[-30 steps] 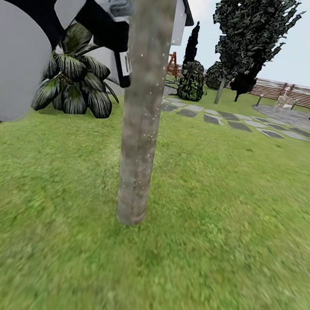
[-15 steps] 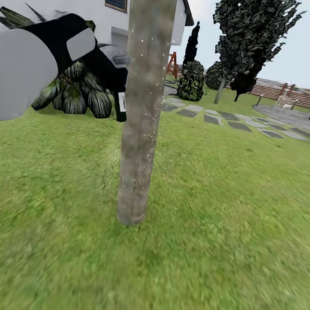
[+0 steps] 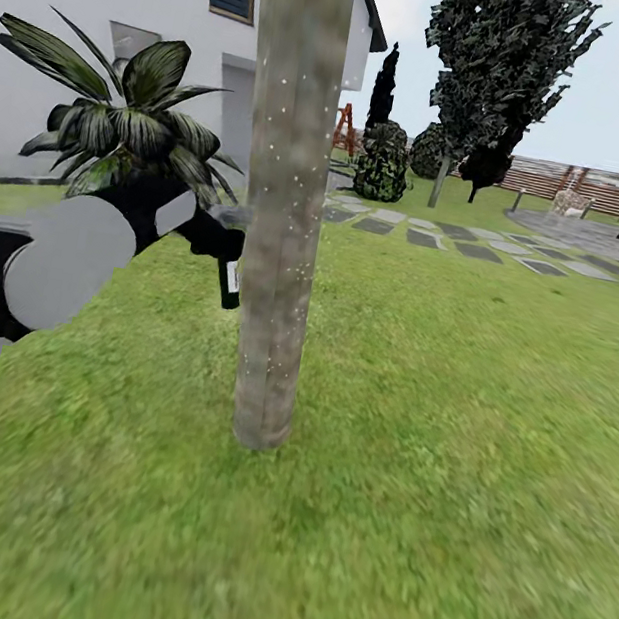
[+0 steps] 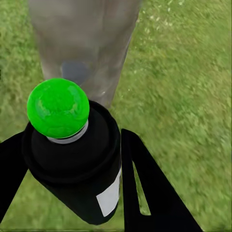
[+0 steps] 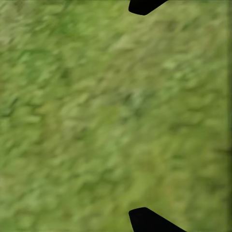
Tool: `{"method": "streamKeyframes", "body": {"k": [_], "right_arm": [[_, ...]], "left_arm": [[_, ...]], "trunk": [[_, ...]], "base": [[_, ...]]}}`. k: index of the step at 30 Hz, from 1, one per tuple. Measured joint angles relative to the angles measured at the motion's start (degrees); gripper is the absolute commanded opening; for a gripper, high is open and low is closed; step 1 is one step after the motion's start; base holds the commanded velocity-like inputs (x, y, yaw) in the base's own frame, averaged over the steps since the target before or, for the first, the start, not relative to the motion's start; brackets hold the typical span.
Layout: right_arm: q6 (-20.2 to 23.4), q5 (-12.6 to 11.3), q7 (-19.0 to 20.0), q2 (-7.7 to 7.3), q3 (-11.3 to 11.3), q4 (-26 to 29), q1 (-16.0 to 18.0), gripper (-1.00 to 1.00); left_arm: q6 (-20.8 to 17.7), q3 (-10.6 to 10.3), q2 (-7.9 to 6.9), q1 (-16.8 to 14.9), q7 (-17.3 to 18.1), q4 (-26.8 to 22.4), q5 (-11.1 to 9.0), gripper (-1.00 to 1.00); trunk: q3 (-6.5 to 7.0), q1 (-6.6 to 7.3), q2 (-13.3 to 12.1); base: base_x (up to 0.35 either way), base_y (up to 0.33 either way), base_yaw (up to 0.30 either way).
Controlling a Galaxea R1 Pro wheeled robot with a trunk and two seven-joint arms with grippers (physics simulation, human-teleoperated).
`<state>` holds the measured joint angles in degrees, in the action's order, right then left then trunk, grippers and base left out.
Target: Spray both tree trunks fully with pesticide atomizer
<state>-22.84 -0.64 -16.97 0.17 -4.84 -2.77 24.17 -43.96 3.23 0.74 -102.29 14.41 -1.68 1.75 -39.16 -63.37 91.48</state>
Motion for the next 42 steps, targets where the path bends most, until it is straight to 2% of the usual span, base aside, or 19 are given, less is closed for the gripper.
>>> {"method": "streamKeyframes", "body": {"k": [1, 2, 6, 8, 9, 10, 13, 14, 15, 16, 22, 24, 27, 32, 42], "right_arm": [[0.0, 0.0, 0.0, 0.0, 0.0, 0.0, 0.0, 1.0], [0.0, 0.0, 0.0, 0.0, 0.0, 0.0, 0.0, 1.0], [0.0, 0.0, 0.0, 0.0, 0.0, 0.0, 0.0, 1.0], [0.0, 0.0, 0.0, 0.0, 0.0, 0.0, 0.0, 1.0], [0.0, 0.0, 0.0, 0.0, 0.0, 0.0, 0.0, 1.0], [0.0, 0.0, 0.0, 0.02, 0.0, 0.0, 0.0, 1.0], [0.0, 0.1, 0.0, 0.07, 0.0, 0.0, 0.0, 1.0], [0.0, 0.1, 0.0, 0.08, 0.0, 0.0, 0.0, 1.0], [0.0, 0.1, 0.0, 0.08, 0.0, 0.0, 0.0, 1.0], [0.0, 0.1, 0.0, 0.09, 0.0, 0.0, 0.0, 1.0], [0.0, 0.1, 0.0, 0.09, 0.0, 0.0, 0.0, 1.0], [0.0, 0.1, 0.0, 0.09, 0.0, 0.0, 0.0, 1.0], [0.0, 0.0, 0.0, 0.09, 0.0, 0.0, 0.0, 1.0], [0.0, 0.0, 0.0, 0.31, 0.0, 0.0, 0.0, 1.0], [0.0, -0.1, 0.0, 0.52, 0.0, 0.0, 0.0, 1.0]], "left_arm": [[3.3, 0.7, -0.02, 3.2, 0.1, -0.1, -0.4, -1.0], [4.7, -0.2, -0.06, 6.3, 0.0, 0.0, 0.2, -1.0], [6.8, 0.2, -0.12, 11.0, 0.1, 0.0, -0.1, -1.0], [9.2, 0.3, -0.07, 14.6, 0.1, 0.1, -0.1, -1.0], [13.2, 0.6, -0.05, 18.5, 0.1, 0.0, -0.3, -1.0], [16.3, -0.1, -0.05, 23.1, 0.0, 0.1, 0.0, -1.0], [22.4, 0.4, -0.18, 30.5, 0.0, 0.1, -0.2, -1.0], [23.9, -0.1, -0.19, 33.4, 0.0, 0.1, 0.1, -1.0], [27.4, 0.1, -0.16, 36.4, 0.0, 0.1, 0.0, -1.0], [29.7, -0.1, -0.15, 38.1, 0.0, 0.1, 0.0, -1.0], [35.8, 0.1, -0.05, 43.8, -0.1, 0.2, -0.1, -1.0], [40.8, 0.1, -0.04, 46.0, 0.0, 0.1, -0.1, -1.0], [43.6, 0.1, -0.04, 48.8, 0.1, 0.0, -0.2, -1.0], [44.6, 0.2, -0.04, 51.8, 0.2, 0.0, -0.5, -1.0], [44.7, 0.3, 0.14, 52.3, 0.2, 0.0, -0.5, -1.0]], "trunk": [[0.01, 0.02, 0.0], [0.0, -0.01, 0.0], [0.0, 0.01, 0.0], [0.0, 0.01, 0.0], [0.0, 0.02, 0.0], [0.0, 0.0, 0.0], [0.0, 0.02, 0.0], [0.0, 0.01, 0.0], [0.0, 0.01, 0.0], [0.0, 0.01, 0.0], [0.01, 0.01, 0.0], [0.0, 0.01, 0.0], [0.01, 0.01, 0.0], [0.01, 0.01, 0.0], [0.01, 0.01, 0.0]], "base": [[0.0, 0.0, 0.0], [0.0, 0.0, 0.0], [0.0, 0.0, 0.0], [0.0, 0.0, 0.0], [0.0, 0.0, 0.0], [0.0, 0.0, 0.0], [0.0, 0.0, 0.0], [0.0, 0.0, 0.0], [0.0, 0.0, 0.0], [0.0, 0.0, 0.0], [0.0, 0.0, 0.0], [0.0, 0.0, 0.0], [0.0, 0.0, 0.0], [0.0, 0.047, 0.0], [0.0, 0.302, 0.0]]}}
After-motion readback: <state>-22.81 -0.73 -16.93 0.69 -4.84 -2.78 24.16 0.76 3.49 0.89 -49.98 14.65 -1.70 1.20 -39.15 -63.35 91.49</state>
